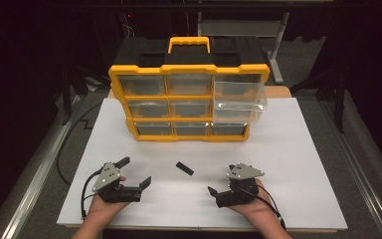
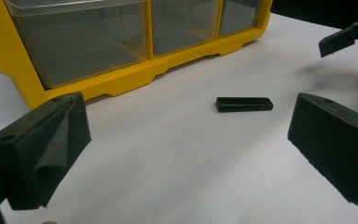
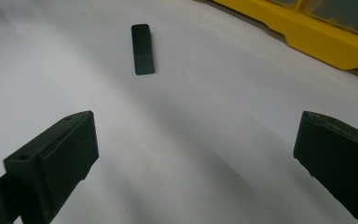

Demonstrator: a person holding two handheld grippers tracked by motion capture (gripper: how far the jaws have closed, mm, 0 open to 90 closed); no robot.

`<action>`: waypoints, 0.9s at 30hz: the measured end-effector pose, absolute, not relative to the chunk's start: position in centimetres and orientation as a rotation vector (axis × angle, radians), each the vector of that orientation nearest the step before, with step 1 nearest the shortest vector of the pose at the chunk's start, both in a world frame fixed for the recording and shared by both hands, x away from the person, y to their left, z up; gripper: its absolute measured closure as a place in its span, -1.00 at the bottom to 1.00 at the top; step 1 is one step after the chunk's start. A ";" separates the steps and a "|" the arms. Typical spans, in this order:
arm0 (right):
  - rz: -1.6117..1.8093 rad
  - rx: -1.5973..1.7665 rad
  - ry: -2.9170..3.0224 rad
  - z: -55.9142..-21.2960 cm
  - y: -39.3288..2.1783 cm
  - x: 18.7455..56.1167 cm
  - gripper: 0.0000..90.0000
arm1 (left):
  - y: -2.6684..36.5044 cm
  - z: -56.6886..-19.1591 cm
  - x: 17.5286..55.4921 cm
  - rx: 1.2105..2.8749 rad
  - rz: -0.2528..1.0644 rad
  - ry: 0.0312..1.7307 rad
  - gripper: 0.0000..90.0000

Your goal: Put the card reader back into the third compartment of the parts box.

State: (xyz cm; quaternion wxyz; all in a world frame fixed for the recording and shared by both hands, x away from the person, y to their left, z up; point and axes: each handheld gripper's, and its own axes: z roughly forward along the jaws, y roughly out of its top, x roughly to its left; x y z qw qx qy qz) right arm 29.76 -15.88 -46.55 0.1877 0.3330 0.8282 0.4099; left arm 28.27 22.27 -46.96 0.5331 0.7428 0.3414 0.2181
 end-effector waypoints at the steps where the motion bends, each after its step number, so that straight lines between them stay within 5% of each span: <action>1: 1.154 0.931 2.334 -46.6 -15.6 29.8 -0.98 | 22.3 -47.0 28.3 1.772 0.520 0.812 -0.99; 27: 1.112 0.800 2.453 -46.8 -9.2 33.3 -0.54 | 22.3 -46.9 28.2 1.774 0.519 0.803 -0.99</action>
